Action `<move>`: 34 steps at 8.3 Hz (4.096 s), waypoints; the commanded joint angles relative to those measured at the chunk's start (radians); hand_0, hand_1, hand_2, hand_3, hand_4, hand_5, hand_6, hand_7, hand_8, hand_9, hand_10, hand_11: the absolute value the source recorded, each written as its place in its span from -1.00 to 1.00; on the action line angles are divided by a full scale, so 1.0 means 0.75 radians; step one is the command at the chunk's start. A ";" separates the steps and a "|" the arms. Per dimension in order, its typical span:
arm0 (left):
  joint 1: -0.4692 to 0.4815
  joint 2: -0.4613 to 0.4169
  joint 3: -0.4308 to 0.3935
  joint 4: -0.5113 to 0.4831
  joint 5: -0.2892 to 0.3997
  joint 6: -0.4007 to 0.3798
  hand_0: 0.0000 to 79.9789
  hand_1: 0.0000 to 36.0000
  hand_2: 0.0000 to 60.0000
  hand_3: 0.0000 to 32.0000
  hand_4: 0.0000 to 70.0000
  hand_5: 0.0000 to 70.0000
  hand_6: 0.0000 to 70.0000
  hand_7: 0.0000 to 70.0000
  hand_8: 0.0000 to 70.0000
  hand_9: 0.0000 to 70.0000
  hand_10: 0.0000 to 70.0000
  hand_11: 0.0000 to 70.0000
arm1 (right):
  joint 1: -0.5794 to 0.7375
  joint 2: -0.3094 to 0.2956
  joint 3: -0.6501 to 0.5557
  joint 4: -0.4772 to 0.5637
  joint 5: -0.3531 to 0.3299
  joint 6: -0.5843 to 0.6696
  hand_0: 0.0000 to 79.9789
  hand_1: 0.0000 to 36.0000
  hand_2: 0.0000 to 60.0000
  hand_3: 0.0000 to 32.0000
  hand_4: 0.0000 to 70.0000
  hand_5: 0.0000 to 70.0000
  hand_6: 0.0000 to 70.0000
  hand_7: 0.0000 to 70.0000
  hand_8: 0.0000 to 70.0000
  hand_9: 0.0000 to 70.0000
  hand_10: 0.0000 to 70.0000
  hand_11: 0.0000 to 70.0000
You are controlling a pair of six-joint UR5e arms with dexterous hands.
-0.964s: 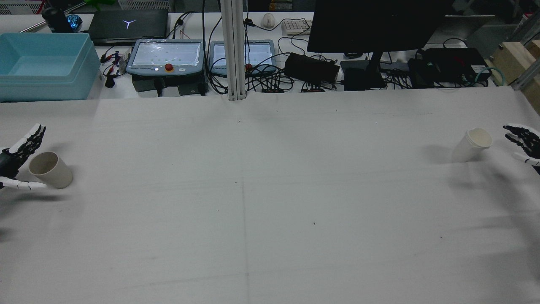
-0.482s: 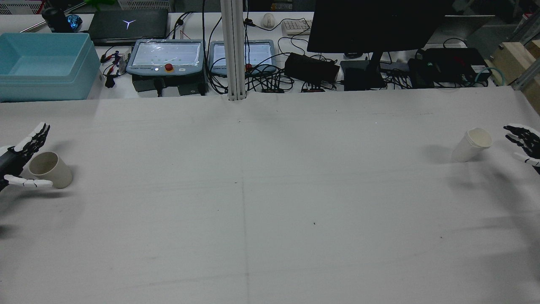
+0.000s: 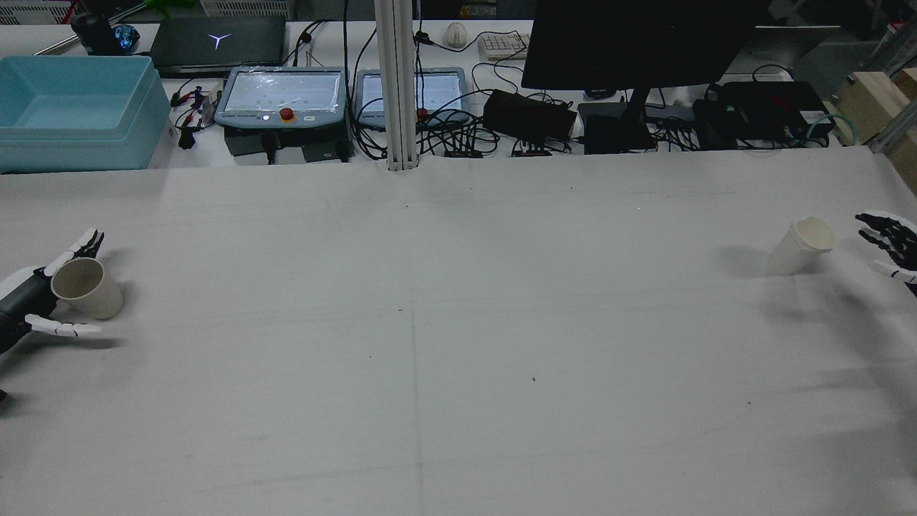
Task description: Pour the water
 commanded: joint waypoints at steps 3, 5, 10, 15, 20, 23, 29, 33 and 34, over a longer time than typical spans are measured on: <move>0.009 -0.023 -0.008 0.017 -0.004 -0.010 0.34 0.33 -0.60 -0.98 -1.00 -1.00 -1.00 -1.00 -1.00 -1.00 -1.00 -1.00 | 0.000 -0.024 -0.001 0.002 0.001 0.001 0.16 -0.21 -0.34 -1.00 -0.67 -0.42 -0.68 -0.42 -0.84 -0.68 -0.73 -0.56; 0.009 -0.044 -0.006 0.037 -0.004 -0.010 0.38 0.40 -0.60 -0.90 -1.00 -1.00 -1.00 -1.00 -1.00 -1.00 -1.00 -1.00 | 0.000 -0.026 -0.003 0.002 0.001 0.001 0.16 -0.21 -0.34 -1.00 -0.69 -0.43 -0.69 -0.43 -0.84 -0.69 -0.73 -0.56; 0.009 -0.070 -0.027 0.139 -0.053 -0.053 0.38 0.29 -0.40 -1.00 -0.58 1.00 -1.00 -0.99 -1.00 -1.00 -1.00 -1.00 | 0.000 -0.028 -0.023 0.008 0.001 0.003 0.17 -0.19 -0.36 -1.00 -0.73 -0.46 -0.72 -0.46 -0.85 -0.69 -0.71 -0.54; 0.009 -0.083 -0.029 0.219 -0.053 -0.141 0.27 0.97 1.00 -1.00 -0.51 1.00 -1.00 -0.98 -1.00 -1.00 -1.00 -0.99 | 0.002 -0.030 -0.023 0.008 0.003 0.005 0.18 -0.15 -0.36 -1.00 -0.76 -0.47 -0.73 -0.46 -0.85 -0.69 -0.71 -0.54; -0.001 -0.083 -0.223 0.452 -0.041 -0.345 0.26 1.00 1.00 -1.00 -0.50 1.00 -1.00 -0.95 -1.00 -1.00 -1.00 -0.98 | 0.004 -0.056 -0.029 0.012 0.029 0.091 0.19 -0.09 -0.37 -1.00 -0.81 -0.46 -0.72 -0.49 -0.85 -0.72 -0.76 -0.61; -0.010 -0.085 -0.416 0.675 -0.039 -0.525 0.30 1.00 1.00 -1.00 -0.49 1.00 -1.00 -0.91 -1.00 -1.00 -1.00 -0.97 | -0.041 0.011 -0.034 0.004 0.017 -0.002 0.23 0.02 -0.36 -1.00 -0.82 -0.44 -0.70 -0.56 -0.83 -0.81 -0.85 -0.73; -0.077 -0.087 -0.581 0.821 -0.006 -0.556 0.38 1.00 1.00 -1.00 -0.49 1.00 -0.97 -0.86 -1.00 -1.00 -1.00 -0.95 | -0.133 0.052 -0.103 0.022 0.029 -0.056 0.22 -0.01 -0.50 -1.00 -1.00 -0.51 -0.84 -0.71 -0.93 -0.95 -0.93 -0.85; -0.085 -0.087 -0.585 0.825 -0.006 -0.556 0.38 1.00 1.00 -1.00 -0.51 1.00 -0.97 -0.85 -1.00 -1.00 -1.00 -0.95 | -0.109 0.078 -0.099 -0.004 0.023 -0.038 0.32 0.26 -0.37 -1.00 -0.89 -0.30 -0.73 -0.59 -0.93 -0.94 -0.96 -0.88; -0.085 -0.087 -0.585 0.825 -0.006 -0.556 0.37 1.00 1.00 -1.00 -0.53 1.00 -0.97 -0.85 -1.00 -1.00 -1.00 -0.95 | -0.107 0.081 -0.099 -0.004 0.023 -0.042 0.34 0.33 -0.32 -1.00 -0.89 -0.29 -0.72 -0.57 -0.95 -0.93 -0.95 -0.87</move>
